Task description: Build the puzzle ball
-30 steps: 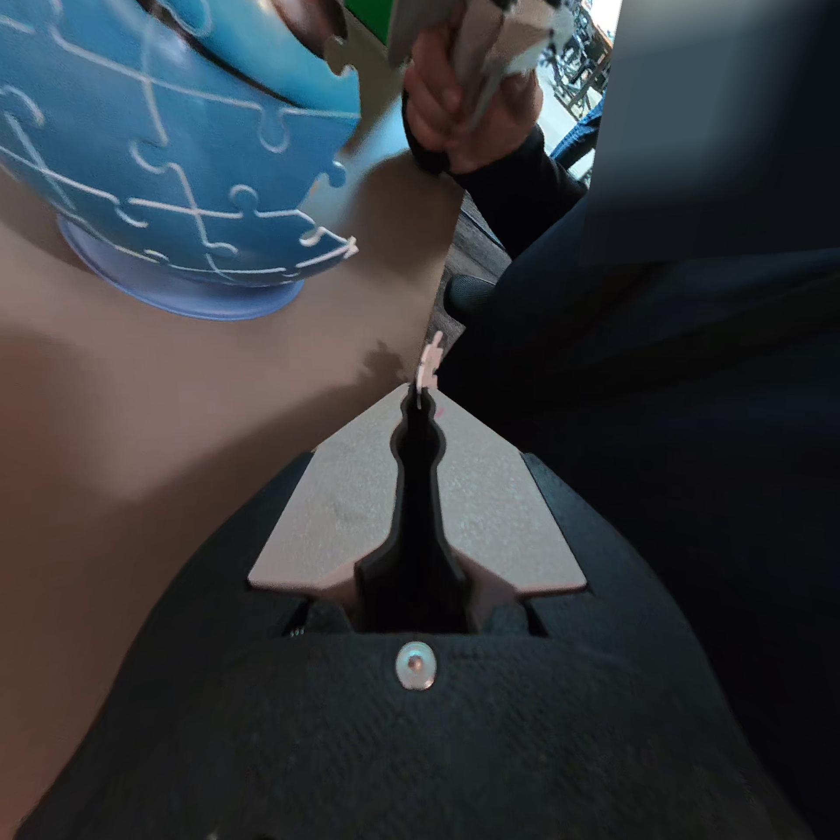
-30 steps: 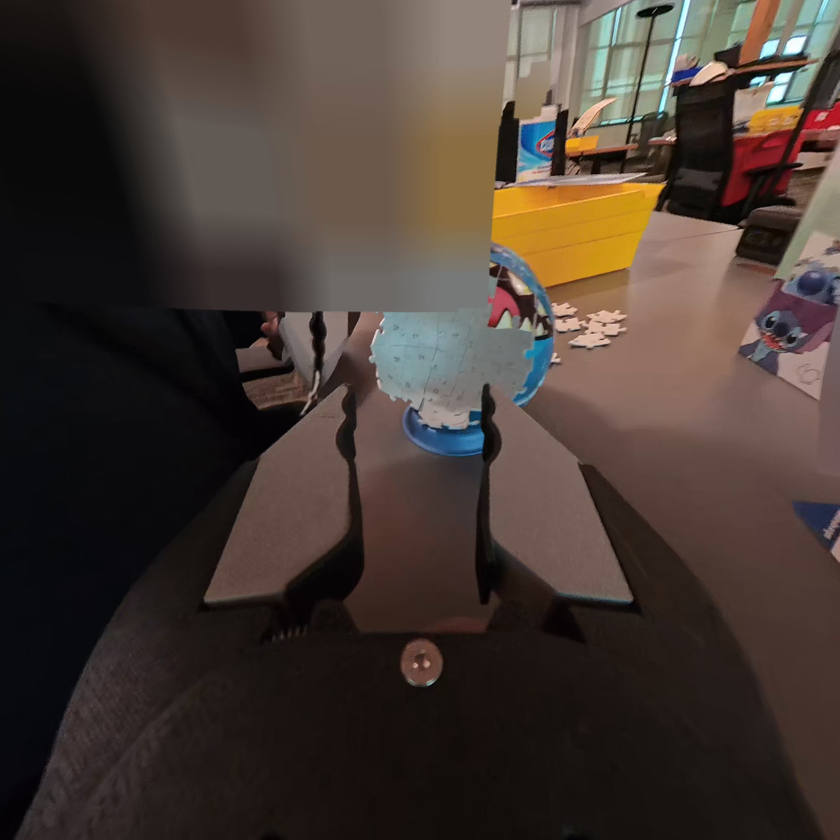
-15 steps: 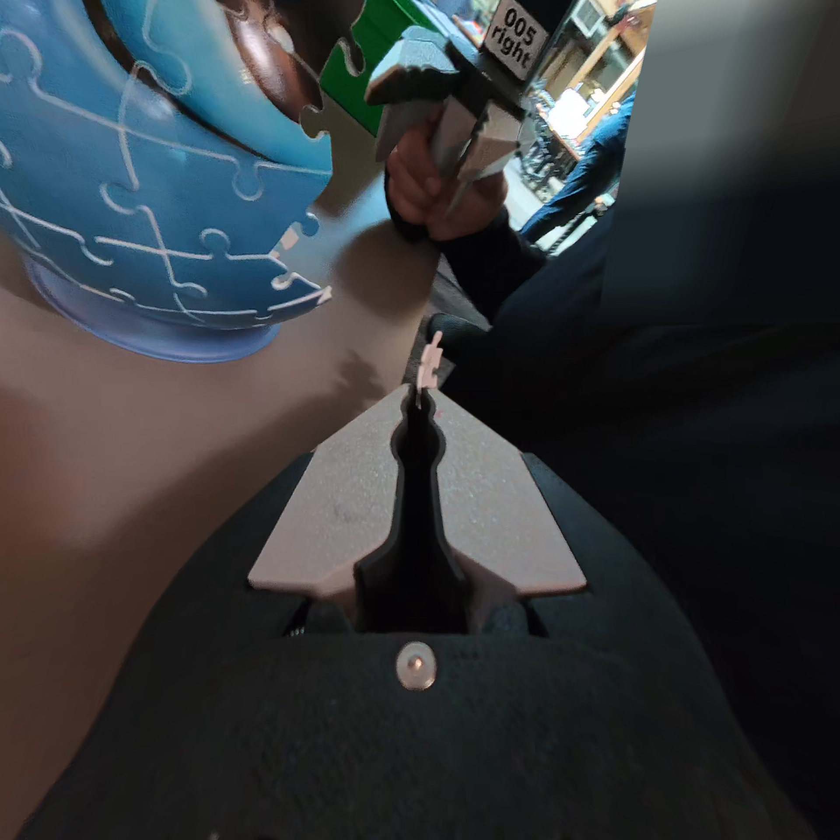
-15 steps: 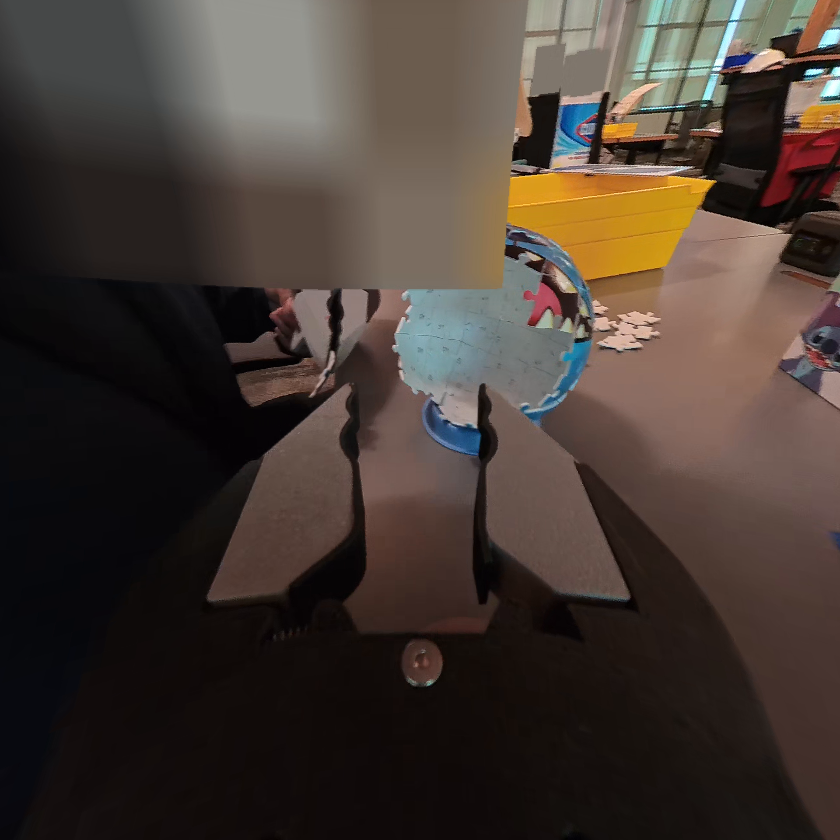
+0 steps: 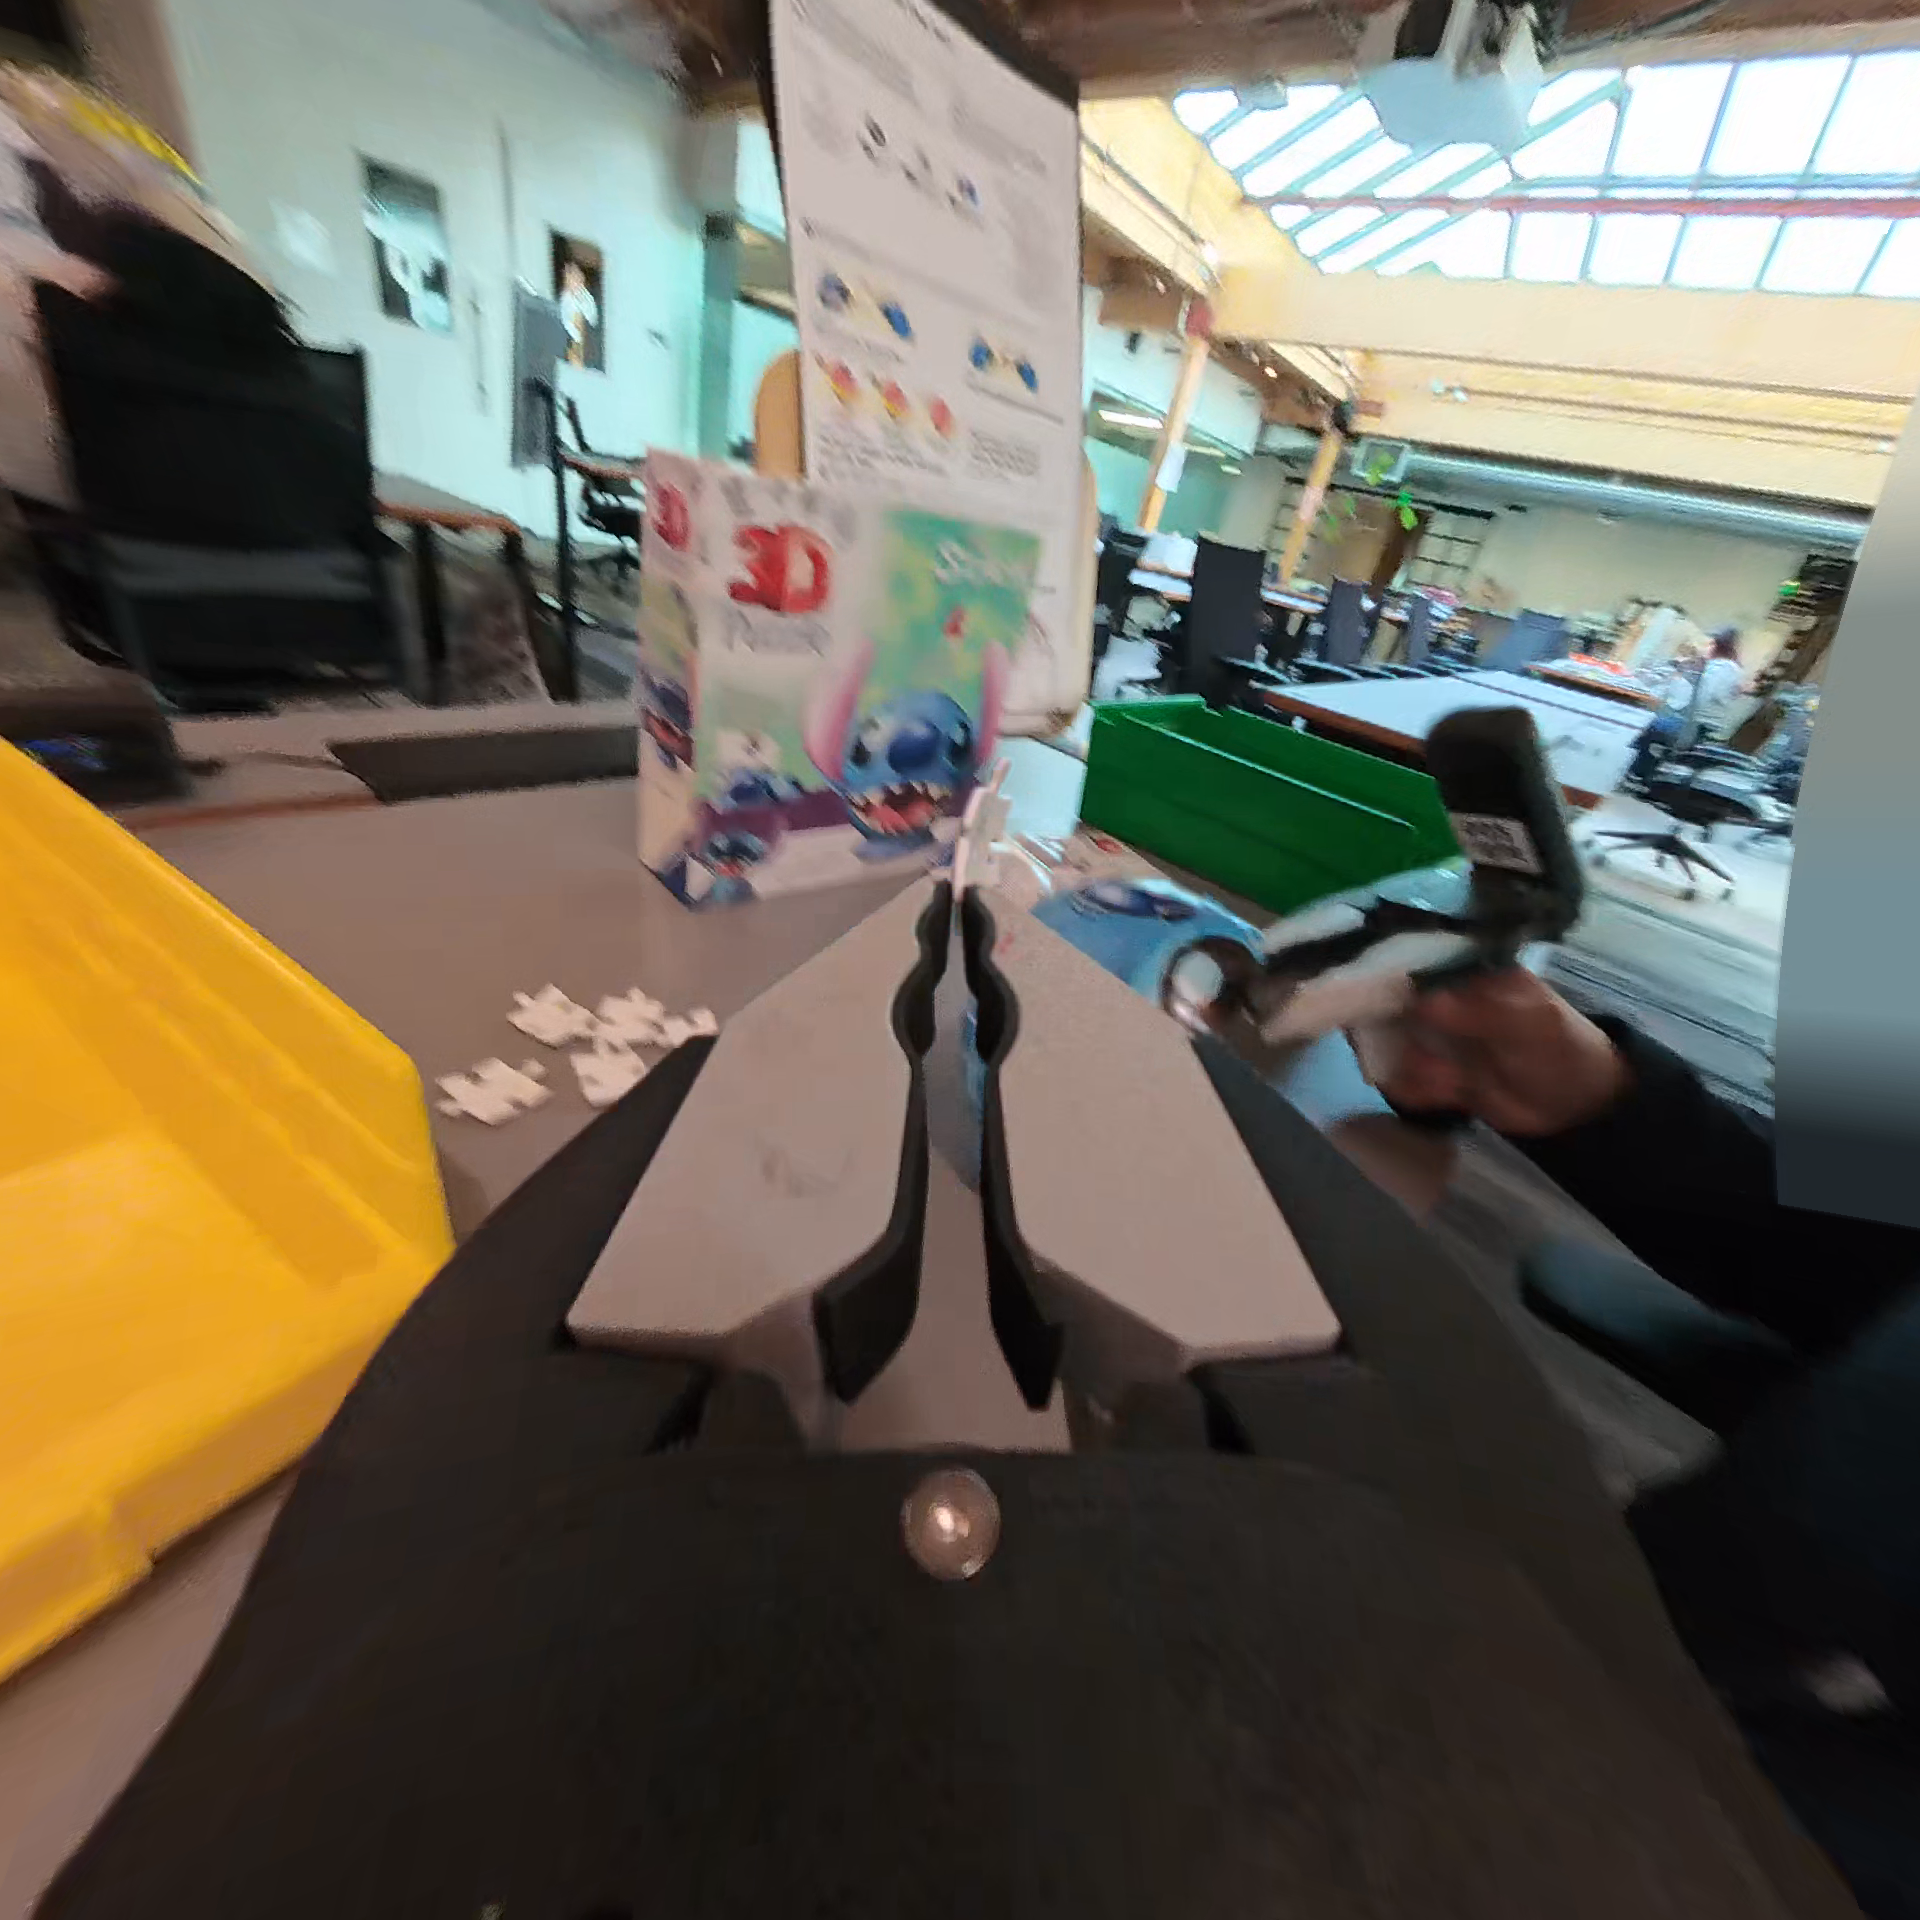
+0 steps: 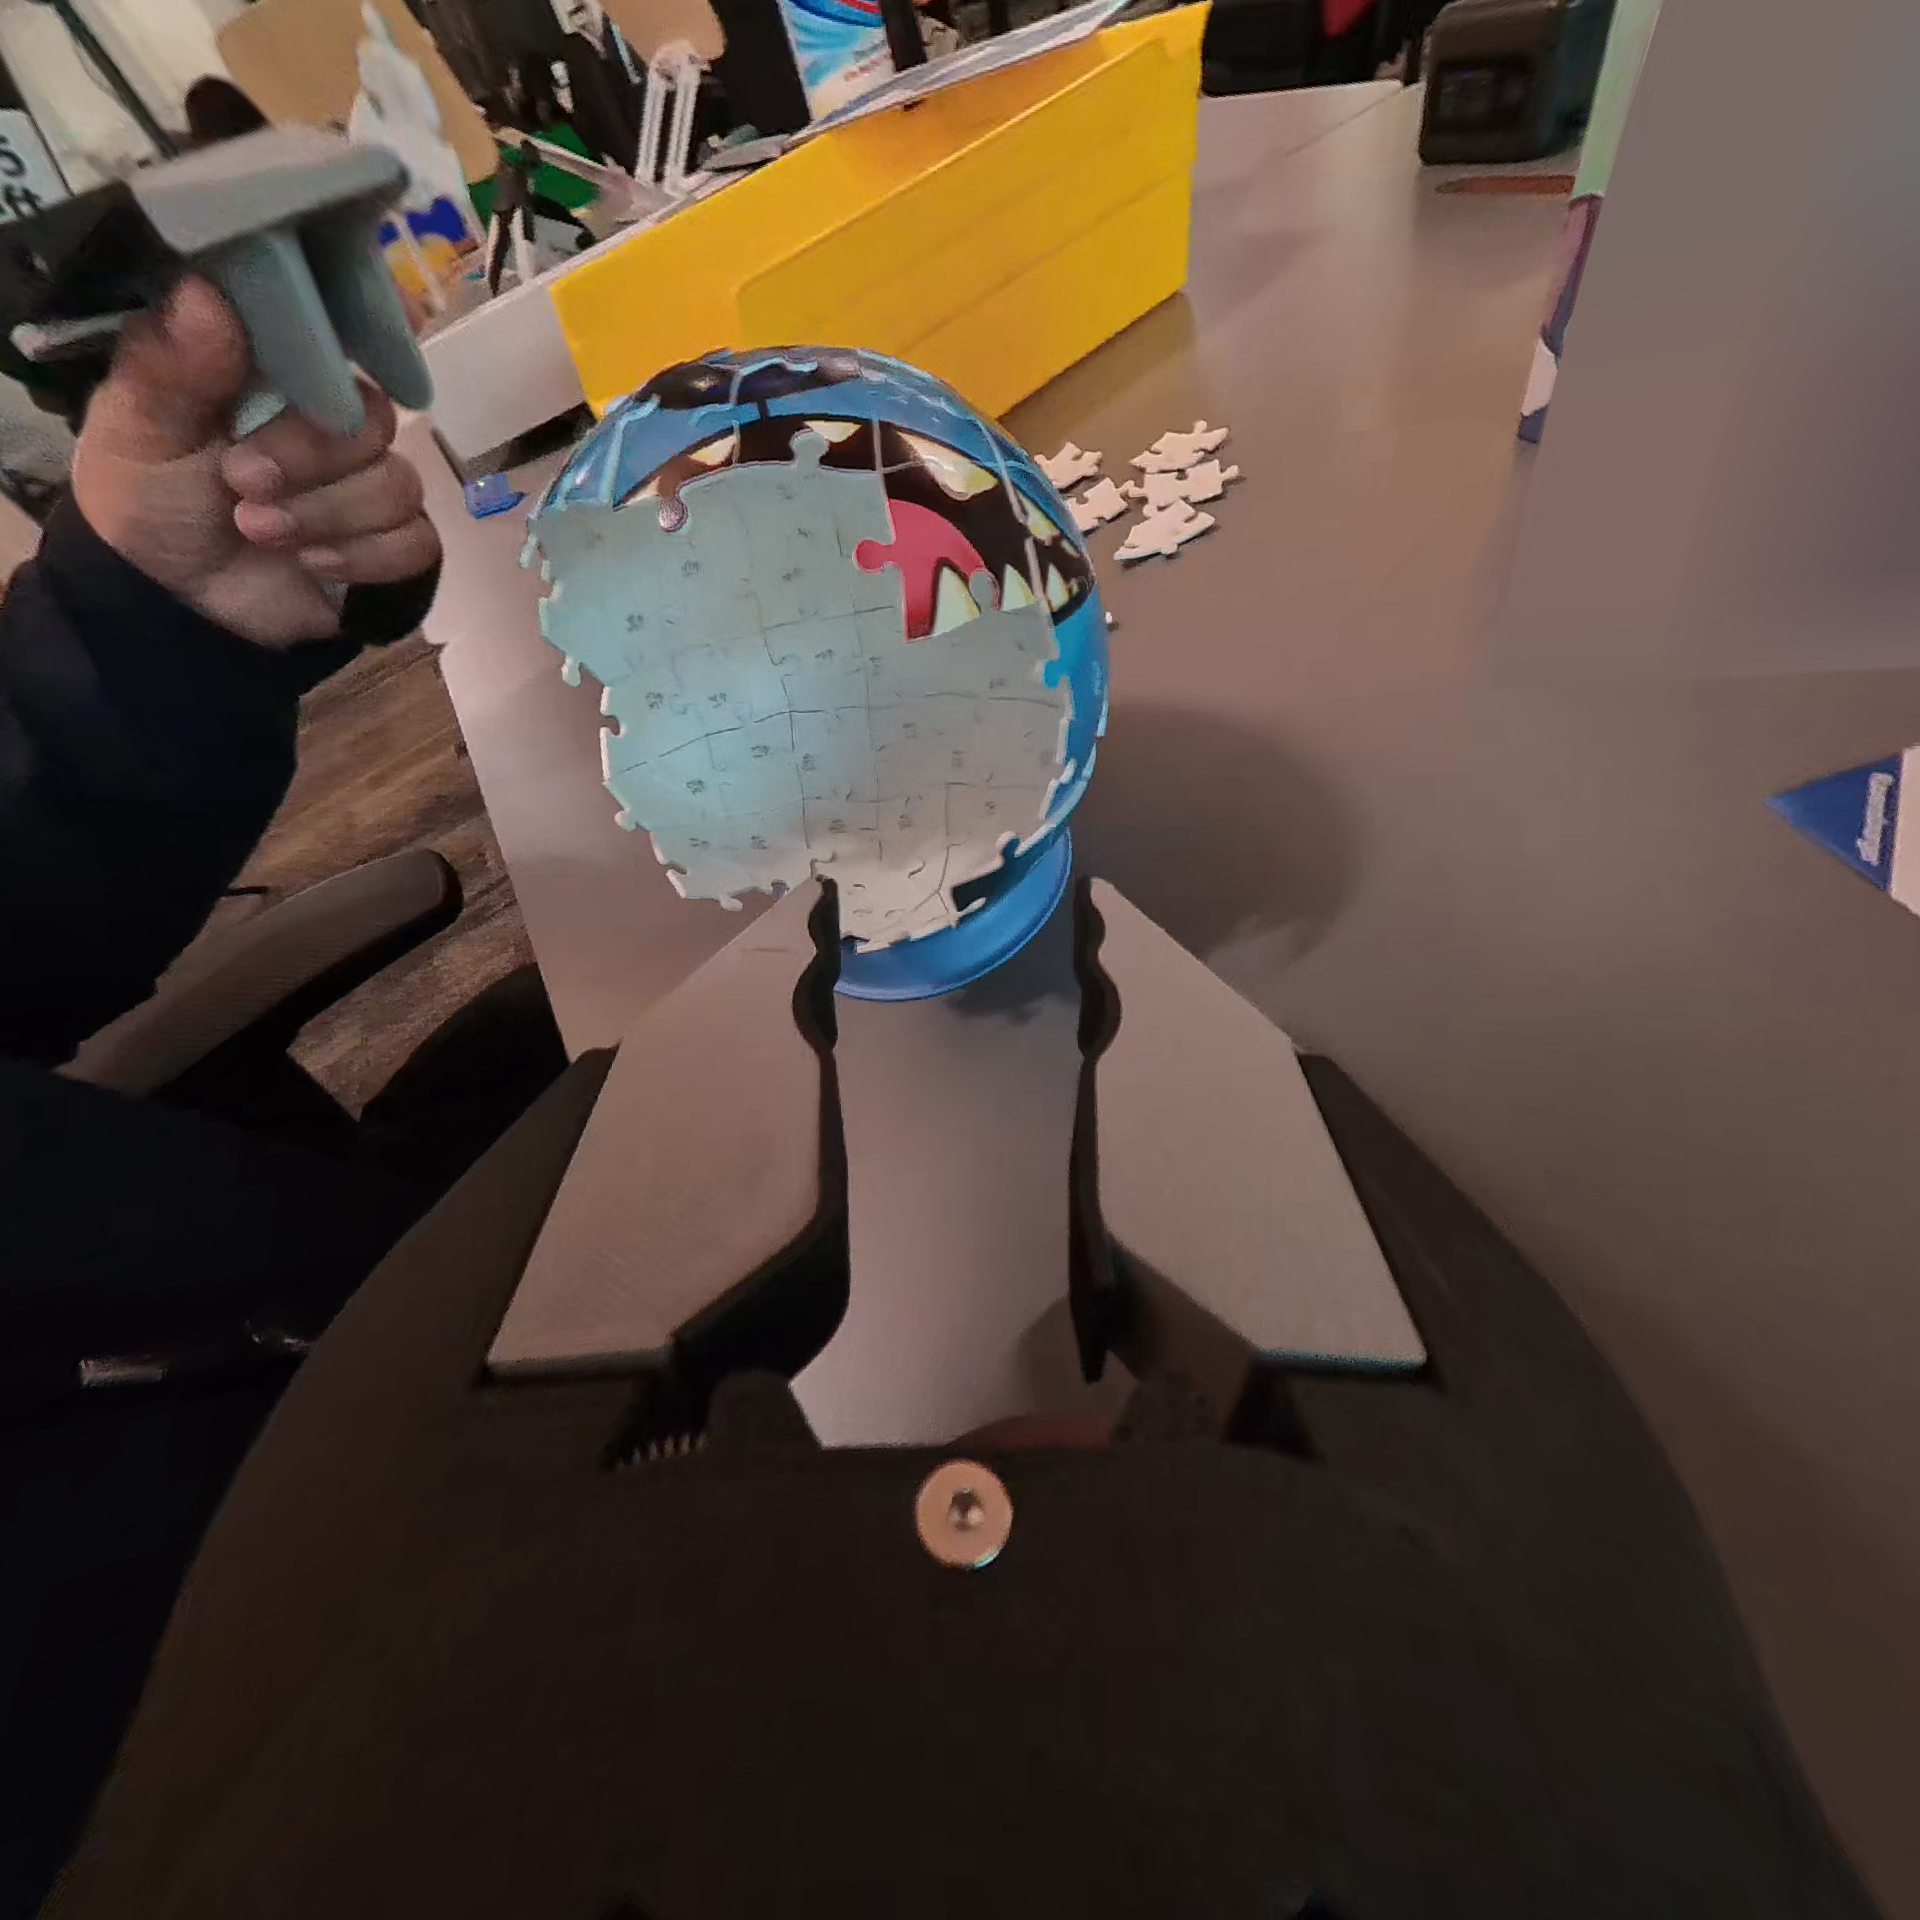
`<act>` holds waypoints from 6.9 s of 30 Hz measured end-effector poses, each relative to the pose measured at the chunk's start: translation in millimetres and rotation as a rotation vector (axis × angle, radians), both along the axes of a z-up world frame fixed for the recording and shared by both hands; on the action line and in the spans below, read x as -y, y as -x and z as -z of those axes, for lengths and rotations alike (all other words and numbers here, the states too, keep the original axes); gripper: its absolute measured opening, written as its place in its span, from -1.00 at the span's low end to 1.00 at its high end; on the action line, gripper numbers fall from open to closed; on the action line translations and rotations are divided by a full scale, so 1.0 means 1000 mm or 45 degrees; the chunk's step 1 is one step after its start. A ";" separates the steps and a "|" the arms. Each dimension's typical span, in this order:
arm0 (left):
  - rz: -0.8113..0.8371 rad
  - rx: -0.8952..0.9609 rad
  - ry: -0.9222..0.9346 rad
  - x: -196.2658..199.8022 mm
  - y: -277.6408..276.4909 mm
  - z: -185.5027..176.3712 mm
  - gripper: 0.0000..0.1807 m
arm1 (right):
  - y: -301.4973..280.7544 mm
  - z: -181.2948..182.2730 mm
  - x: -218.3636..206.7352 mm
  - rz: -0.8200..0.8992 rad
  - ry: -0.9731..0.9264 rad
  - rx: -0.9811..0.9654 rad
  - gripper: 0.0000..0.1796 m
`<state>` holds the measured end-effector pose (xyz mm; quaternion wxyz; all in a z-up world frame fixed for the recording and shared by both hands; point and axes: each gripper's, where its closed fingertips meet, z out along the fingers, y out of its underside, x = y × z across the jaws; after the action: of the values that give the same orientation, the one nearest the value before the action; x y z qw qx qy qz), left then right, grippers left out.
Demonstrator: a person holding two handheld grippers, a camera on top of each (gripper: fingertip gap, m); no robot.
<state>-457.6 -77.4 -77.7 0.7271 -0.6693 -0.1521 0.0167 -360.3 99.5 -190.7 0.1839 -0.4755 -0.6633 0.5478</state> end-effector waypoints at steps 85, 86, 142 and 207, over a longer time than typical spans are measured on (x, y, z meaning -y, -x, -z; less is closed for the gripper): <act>0.174 0.099 0.534 -0.089 0.008 0.098 -1.00 | 0.058 0.010 0.022 -0.076 0.051 0.239 -0.61; 0.172 0.104 0.531 -0.087 0.007 0.098 -1.00 | 0.059 0.009 0.023 -0.083 0.044 0.240 -0.61; 0.068 0.006 0.569 -0.081 0.000 0.094 -1.00 | 0.064 0.007 0.038 0.032 0.184 0.228 -0.31; 0.491 0.386 0.150 -0.087 -0.178 0.088 -0.95 | -0.078 -0.029 0.084 -0.384 0.579 0.217 -1.00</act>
<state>-279.4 9.6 -165.3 0.6455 -0.7220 -0.1278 -0.2141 -282.1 16.0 -162.0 -0.0675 -0.4450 -0.5996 0.6617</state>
